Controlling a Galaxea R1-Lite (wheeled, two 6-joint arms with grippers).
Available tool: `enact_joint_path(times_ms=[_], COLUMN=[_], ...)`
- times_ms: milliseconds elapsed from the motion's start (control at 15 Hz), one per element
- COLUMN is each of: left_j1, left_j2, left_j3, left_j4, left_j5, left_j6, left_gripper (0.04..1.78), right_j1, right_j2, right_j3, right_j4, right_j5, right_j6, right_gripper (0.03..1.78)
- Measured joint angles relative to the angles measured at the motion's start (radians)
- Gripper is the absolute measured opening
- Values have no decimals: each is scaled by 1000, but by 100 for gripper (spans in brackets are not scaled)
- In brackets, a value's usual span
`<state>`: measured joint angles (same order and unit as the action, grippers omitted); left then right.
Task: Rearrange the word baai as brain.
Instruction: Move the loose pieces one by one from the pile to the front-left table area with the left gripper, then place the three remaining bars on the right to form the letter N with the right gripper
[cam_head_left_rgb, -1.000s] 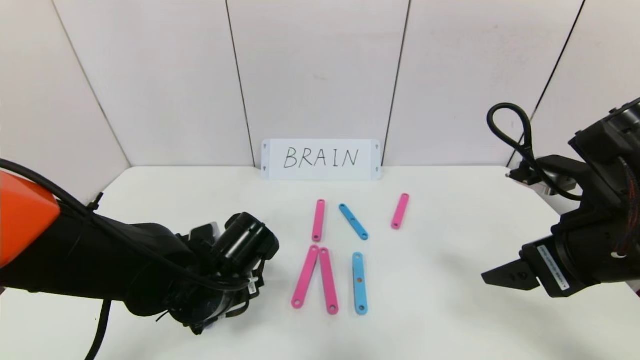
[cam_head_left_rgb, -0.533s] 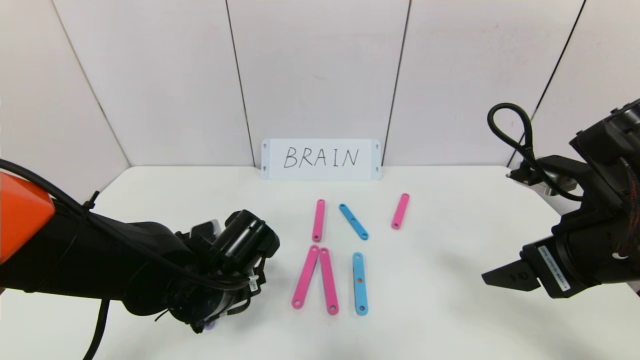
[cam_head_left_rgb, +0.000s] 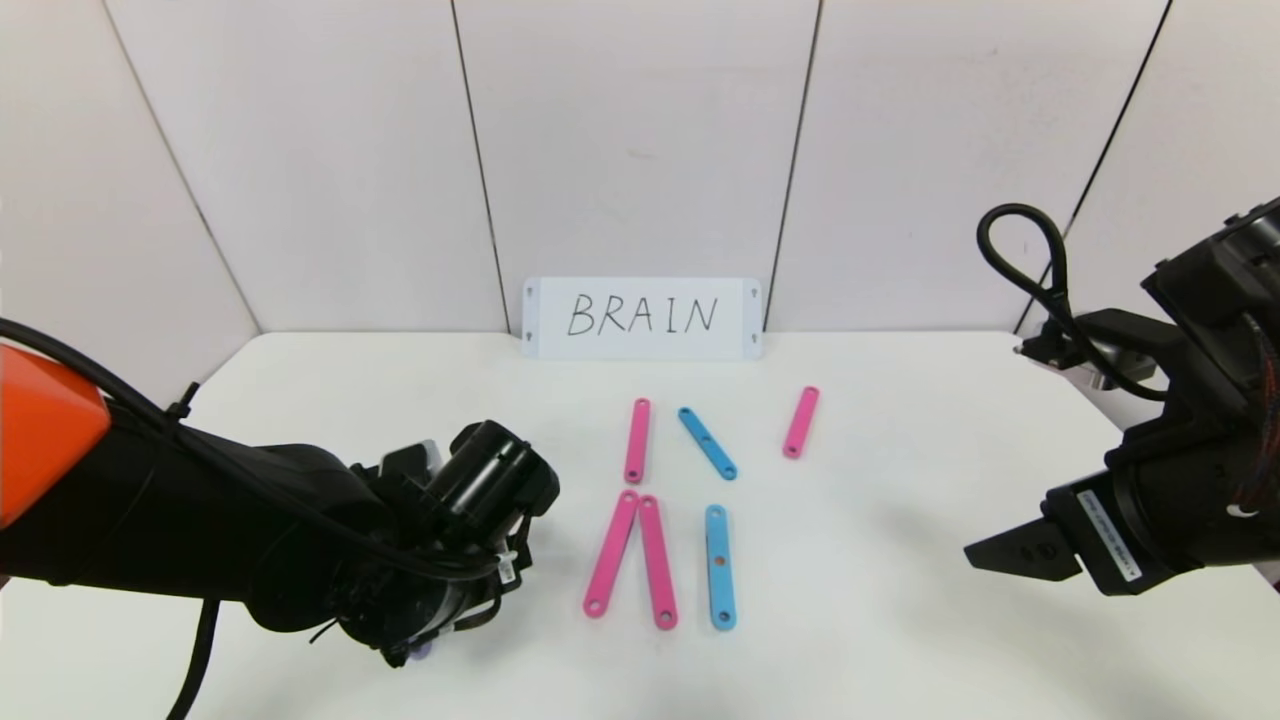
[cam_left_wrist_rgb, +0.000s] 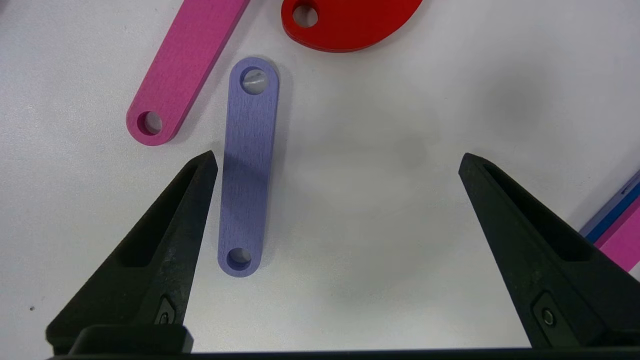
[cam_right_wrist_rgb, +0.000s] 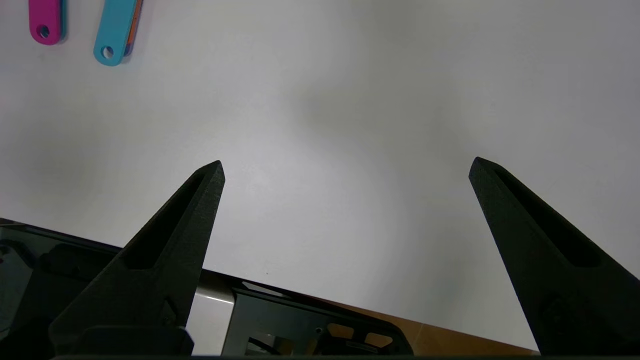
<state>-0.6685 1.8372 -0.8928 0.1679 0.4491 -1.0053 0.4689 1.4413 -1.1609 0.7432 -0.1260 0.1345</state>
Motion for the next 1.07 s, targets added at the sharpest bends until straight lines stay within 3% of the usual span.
enact_joint_path(times_ms=[400, 667, 933, 1067], left_j1=[24, 59, 70, 84], left_j2=[-86, -194, -274, -308], left_j3=[-17, -94, -223, -246], left_j4=[0, 0, -1, 4], left_j5=[4, 3, -16, -73], left_j6=[78, 313, 537, 587], left_gripper=[169, 169, 169, 169], right_j1=[0, -3, -4, -1], right_j2=[-1, -3, -2, 3], right_j3=[0, -6, 26, 40], right_j4=[0, -5, -131, -180], right_j5=[3, 8, 16, 16], right_j6=[0, 10, 13, 16], right_gripper=[171, 171, 171, 171])
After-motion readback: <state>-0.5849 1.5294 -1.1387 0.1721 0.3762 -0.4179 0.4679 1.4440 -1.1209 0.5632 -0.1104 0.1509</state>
